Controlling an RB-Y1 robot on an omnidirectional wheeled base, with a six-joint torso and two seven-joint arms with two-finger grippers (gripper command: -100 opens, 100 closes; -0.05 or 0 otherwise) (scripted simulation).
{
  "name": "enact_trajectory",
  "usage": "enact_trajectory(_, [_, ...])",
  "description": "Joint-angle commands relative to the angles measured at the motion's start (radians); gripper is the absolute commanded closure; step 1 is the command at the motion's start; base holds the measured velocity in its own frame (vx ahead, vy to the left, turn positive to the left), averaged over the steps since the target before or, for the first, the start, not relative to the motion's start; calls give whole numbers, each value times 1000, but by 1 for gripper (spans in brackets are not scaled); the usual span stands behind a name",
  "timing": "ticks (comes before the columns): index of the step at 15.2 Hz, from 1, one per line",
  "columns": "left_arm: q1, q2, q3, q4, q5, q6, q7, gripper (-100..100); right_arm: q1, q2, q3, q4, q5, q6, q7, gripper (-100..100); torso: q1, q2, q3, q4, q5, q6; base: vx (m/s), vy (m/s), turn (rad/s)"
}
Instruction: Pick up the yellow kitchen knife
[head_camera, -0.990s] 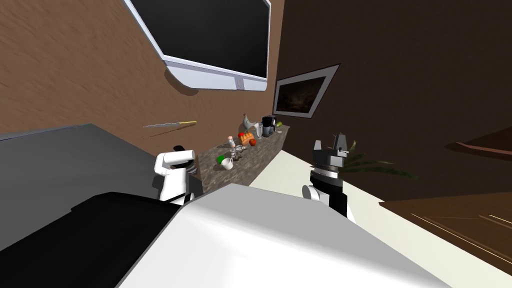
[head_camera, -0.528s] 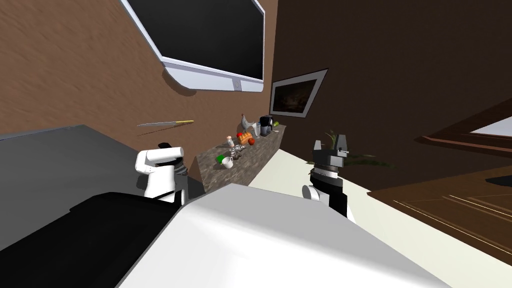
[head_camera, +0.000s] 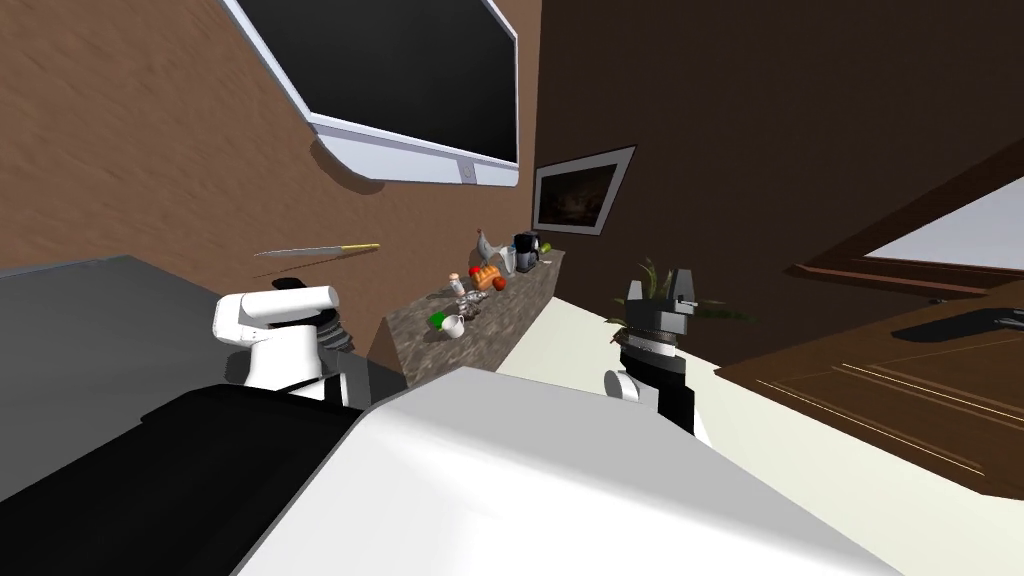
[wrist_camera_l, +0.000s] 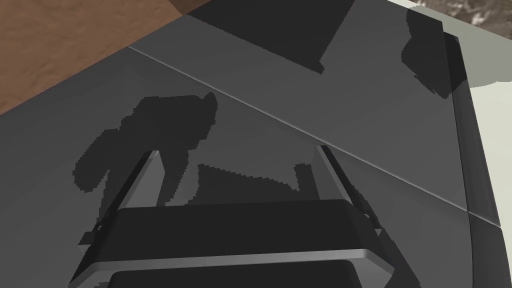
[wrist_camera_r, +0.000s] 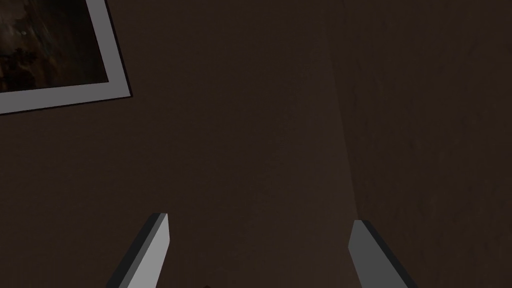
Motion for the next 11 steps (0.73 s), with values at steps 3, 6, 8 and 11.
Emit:
enact_trajectory(3, [-1,83,36,64,37,10,-4,-100,0,0,0,0,0,0,0,0,0,-1,0,0,0,0,5,15,-107])
enact_trajectory(6, [0,117,51,91,54,9,-7,-100,0,0,0,0,0,0,0,0,0,-2,-1,-1,0,0,23,19,-112])
enact_trajectory(8, [2,150,65,116,71,8,-11,-100,0,0,0,0,0,0,0,0,0,-3,-2,-1,0,0,34,17,-109])
enact_trajectory(11, [6,214,92,164,106,1,-20,-100,0,0,0,0,0,0,0,0,0,-5,-3,-1,0,1,55,18,-142])
